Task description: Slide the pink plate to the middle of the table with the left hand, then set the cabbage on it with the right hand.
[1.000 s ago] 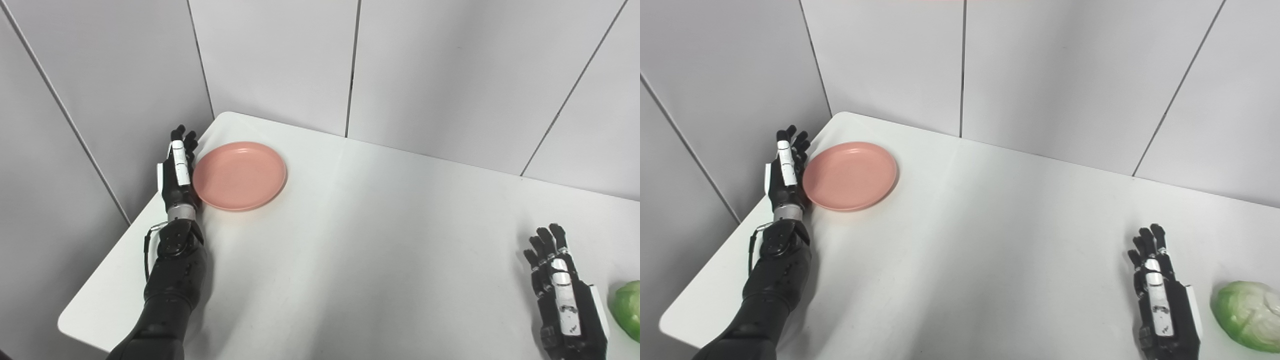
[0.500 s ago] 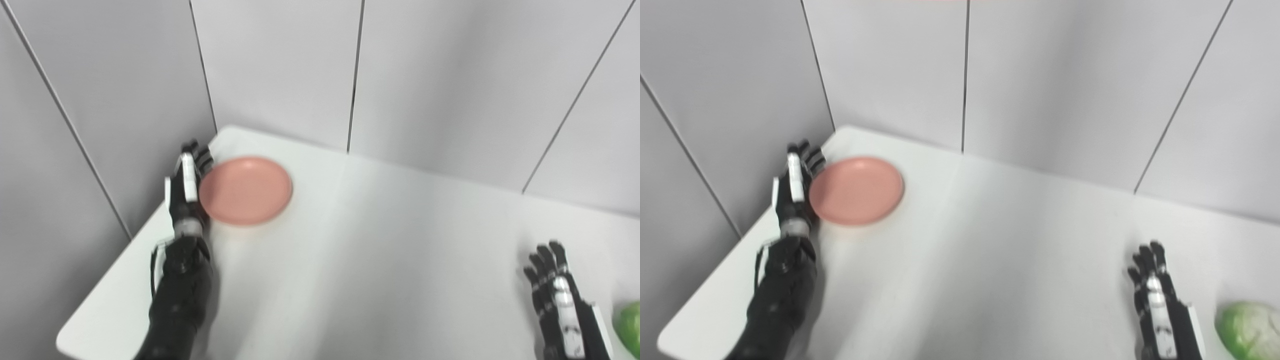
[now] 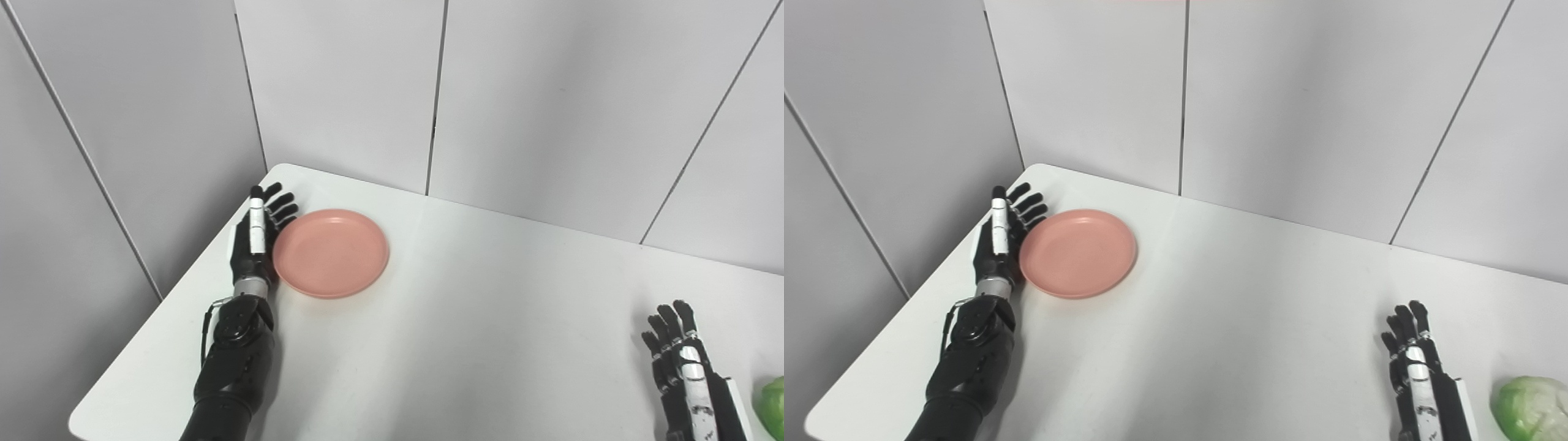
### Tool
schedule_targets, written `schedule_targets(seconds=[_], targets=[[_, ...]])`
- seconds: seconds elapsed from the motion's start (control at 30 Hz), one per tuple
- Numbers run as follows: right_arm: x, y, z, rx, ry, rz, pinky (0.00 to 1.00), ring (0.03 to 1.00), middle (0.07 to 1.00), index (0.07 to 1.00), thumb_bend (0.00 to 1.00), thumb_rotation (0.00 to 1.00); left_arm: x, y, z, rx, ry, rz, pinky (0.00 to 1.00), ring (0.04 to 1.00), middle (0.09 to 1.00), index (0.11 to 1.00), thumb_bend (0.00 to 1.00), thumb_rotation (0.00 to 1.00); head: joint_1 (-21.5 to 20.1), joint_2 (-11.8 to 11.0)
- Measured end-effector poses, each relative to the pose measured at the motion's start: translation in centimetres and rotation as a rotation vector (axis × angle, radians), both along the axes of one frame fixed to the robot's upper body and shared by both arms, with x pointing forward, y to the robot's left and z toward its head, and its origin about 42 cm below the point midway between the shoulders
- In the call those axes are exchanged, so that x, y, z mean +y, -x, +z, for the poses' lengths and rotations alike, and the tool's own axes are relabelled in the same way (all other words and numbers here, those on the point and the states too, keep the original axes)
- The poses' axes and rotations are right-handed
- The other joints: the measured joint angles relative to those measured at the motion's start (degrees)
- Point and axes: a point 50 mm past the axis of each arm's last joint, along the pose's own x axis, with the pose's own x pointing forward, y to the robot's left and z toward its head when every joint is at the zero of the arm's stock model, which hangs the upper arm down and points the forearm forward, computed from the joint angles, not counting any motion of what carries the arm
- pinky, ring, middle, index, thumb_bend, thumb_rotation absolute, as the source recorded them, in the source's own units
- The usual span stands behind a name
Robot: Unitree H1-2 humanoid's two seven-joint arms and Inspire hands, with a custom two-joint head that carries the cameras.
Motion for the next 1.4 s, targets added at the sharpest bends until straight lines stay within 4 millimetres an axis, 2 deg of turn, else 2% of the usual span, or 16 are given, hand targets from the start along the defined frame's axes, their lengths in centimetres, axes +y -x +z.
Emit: schedule_targets(seconds=[0.27, 0.37, 0.4, 0.43, 0.47, 0.6, 0.63, 0.73, 0.93, 1.0, 1.07, 1.13, 1.2, 1.23, 1.33, 1.4], targets=[[0.1, 0.0, 0.1, -0.005, -0.008, 0.0, 1.0, 1.0, 1.0, 1.0, 0.45, 0.75, -1.7, 0.0, 0.4, 0.036, -0.033, -0.089, 0.73, 0.736, 0.743, 0.745, 0.83, 0.96, -1.7, 1.0], [0.2, 0.2, 0.3, -0.013, -0.009, -0.004, 1.0, 1.0, 0.997, 1.0, 0.44, 0.77, -2.3, 0.3, 0.5, 0.045, -0.038, -0.126, 0.74, 0.749, 0.758, 0.754, 0.81, 0.95, -3.3, 1.7], [0.3, 0.4, 0.4, -0.016, -0.008, -0.008, 1.0, 1.0, 0.996, 1.0, 0.44, 0.82, -2.5, 0.4, 0.5, 0.045, -0.039, -0.135, 0.75, 0.752, 0.76, 0.754, 0.82, 0.93, -3.7, 1.8], [0.3, 0.5, 0.4, -0.017, -0.004, -0.013, 1.0, 1.0, 0.996, 1.0, 0.44, 0.83, -2.8, 0.6, 0.6, 0.043, -0.037, -0.144, 0.75, 0.752, 0.761, 0.754, 0.82, 0.93, -3.7, 1.8], [0.3, 0.5, 0.4, -0.015, 0.001, -0.017, 1.0, 0.997, 0.988, 1.0, 0.47, 0.85, -3.1, 0.6, 0.7, 0.046, -0.03, -0.153, 0.75, 0.757, 0.765, 0.758, 0.81, 0.92, -5.6, 2.7], [0.4, 0.8, 0.6, -0.014, 0.013, -0.044, 1.0, 0.992, 0.974, 0.991, 0.53, 0.87, -4.6, 1.2, 1.1, 0.057, -0.026, -0.21, 0.77, 0.771, 0.773, 0.768, 0.81, 0.93, -7.1, 3.4], [0.5, 0.9, 0.8, -0.019, 0.017, -0.047, 1.0, 0.991, 0.973, 0.989, 0.54, 0.87, -5.0, 1.4, 1.2, 0.066, -0.03, -0.227, 0.78, 0.774, 0.776, 0.769, 0.81, 0.93, -9.2, 4.2], [0.7, 0.9, 0.9, -0.019, 0.033, -0.06, 1.0, 0.952, 0.933, 0.951, 0.65, 0.84, -6.2, 1.8, 1.4, 0.081, -0.028, -0.276, 0.82, 0.794, 0.792, 0.782, 0.8, 0.95, -12.9, 5.4], [1.6, 1.1, 0.3, 0.003, 0.056, -0.074, 0.96, 0.93, 0.931, 0.944, 0.74, 0.8, -8.0, 2.8, 1.7, 0.102, -0.035, -0.357, 0.82, 0.803, 0.799, 0.796, 0.78, 0.96, -16.1, 6.5], [1.8, 1.0, 0.2, 0.004, 0.057, -0.078, 0.95, 0.925, 0.928, 0.939, 0.74, 0.78, -8.6, 3.0, 1.8, 0.104, -0.034, -0.377, 0.82, 0.804, 0.804, 0.801, 0.77, 0.97, -19.9, 7.5], [2.1, 1.0, 0.2, 0.005, 0.047, -0.08, 0.94, 0.922, 0.926, 0.938, 0.72, 0.77, -8.9, 3.2, 1.8, 0.109, -0.031, -0.392, 0.85, 0.824, 0.82, 0.818, 0.75, 0.96, -20.0, 7.5], [2.5, 1.0, 0.2, 0.007, 0.034, -0.084, 0.93, 0.92, 0.926, 0.939, 0.71, 0.77, -9.5, 3.5, 1.9, 0.1, -0.011, -0.404, 0.86, 0.84, 0.832, 0.828, 0.75, 0.95, -23.5, 8.5], [3.0, 1.0, 0.2, 0.008, 0.022, -0.089, 0.92, 0.916, 0.926, 0.939, 0.69, 0.75, -10.5, 3.8, 1.9, 0.091, 0.031, -0.413, 0.87, 0.854, 0.845, 0.84, 0.74, 0.93, -23.6, 8.5], [3.3, 1.0, 0.3, 0.005, 0.019, -0.093, 0.92, 0.915, 0.926, 0.938, 0.69, 0.75, -11.0, 4.1, 1.8, 0.089, 0.051, -0.419, 0.88, 0.857, 0.848, 0.843, 0.74, 0.93, -25.7, 9.0], [4.1, 1.1, 0.9, -0.007, 0.018, -0.083, 0.9, 0.902, 0.926, 0.936, 0.67, 0.73, -12.6, 4.8, 1.5, 0.079, 0.097, -0.446, 0.89, 0.866, 0.856, 0.854, 0.73, 0.95, -27.8, 9.7], [4.4, 1.0, 1.1, -0.01, 0.022, -0.081, 0.91, 0.894, 0.92, 0.932, 0.65, 0.73, -13.4, 5.0, 1.3, 0.076, 0.109, -0.469, 0.88, 0.862, 0.85, 0.847, 0.73, 0.94, -27.8, 9.7]])
